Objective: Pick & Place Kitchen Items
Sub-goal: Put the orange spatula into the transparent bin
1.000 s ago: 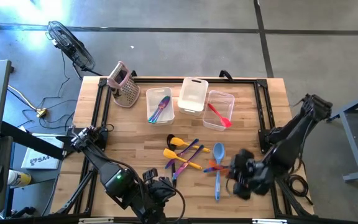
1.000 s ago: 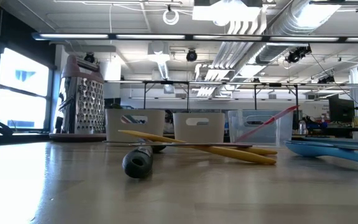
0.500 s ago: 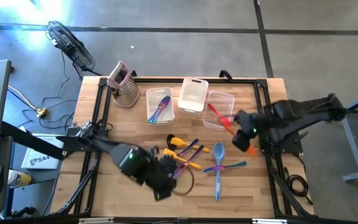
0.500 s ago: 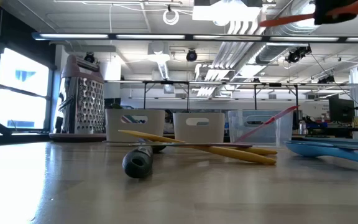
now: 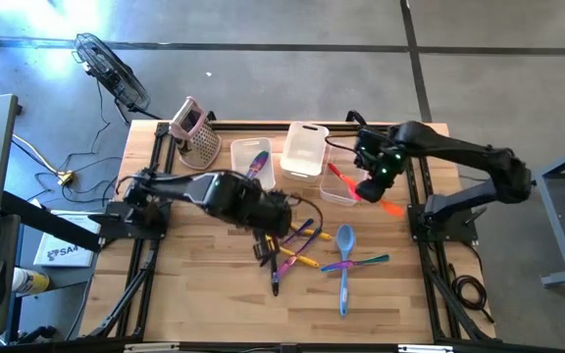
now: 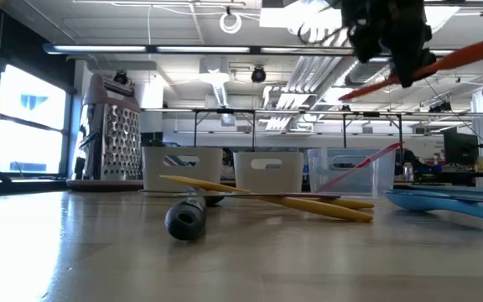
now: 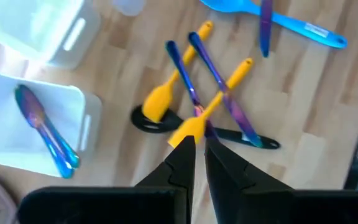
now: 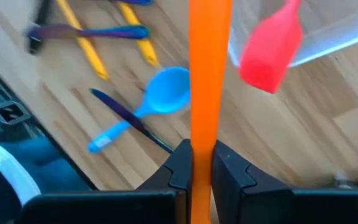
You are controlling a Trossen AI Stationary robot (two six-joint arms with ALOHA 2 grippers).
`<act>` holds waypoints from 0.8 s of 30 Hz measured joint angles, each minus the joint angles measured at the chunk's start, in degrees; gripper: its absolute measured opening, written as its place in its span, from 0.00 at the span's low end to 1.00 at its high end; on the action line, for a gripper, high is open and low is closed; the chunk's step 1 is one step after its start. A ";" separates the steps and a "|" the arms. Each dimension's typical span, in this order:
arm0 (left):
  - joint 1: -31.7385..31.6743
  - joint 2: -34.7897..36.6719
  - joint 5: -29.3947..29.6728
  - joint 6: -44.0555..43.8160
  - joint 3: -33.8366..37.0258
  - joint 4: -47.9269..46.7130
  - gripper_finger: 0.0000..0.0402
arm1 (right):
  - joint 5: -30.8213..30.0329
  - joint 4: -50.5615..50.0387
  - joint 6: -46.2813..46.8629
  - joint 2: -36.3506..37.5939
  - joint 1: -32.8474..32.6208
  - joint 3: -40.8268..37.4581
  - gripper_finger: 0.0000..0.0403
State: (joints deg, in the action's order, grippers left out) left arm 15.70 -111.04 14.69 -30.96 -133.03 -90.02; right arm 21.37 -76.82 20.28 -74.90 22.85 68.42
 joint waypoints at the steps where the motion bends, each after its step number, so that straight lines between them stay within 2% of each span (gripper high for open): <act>1: -0.79 0.13 0.11 0.91 0.00 0.00 0.08 | -0.08 -0.64 -1.77 -1.34 1.06 0.00 0.06; 6: -4.35 0.30 1.21 4.94 0.00 0.00 0.08 | -0.09 -1.90 -7.99 -6.75 4.87 0.00 0.06; 9: -6.05 0.30 -0.14 8.46 0.00 -0.02 0.08 | -0.13 -2.00 -9.72 -8.97 6.81 0.18 0.06; 15: -10.07 0.30 -1.04 15.77 0.02 0.00 0.08 | -1.53 -2.96 -11.17 -13.43 10.59 5.68 0.07; 24: -19.02 1.12 -5.99 25.13 0.09 0.01 0.08 | -11.87 -12.54 -11.82 -22.92 13.00 17.00 0.07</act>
State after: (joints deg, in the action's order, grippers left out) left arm -3.33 -109.92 8.70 -5.84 -132.94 -90.01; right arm 9.50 -89.36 8.46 -97.82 35.86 85.42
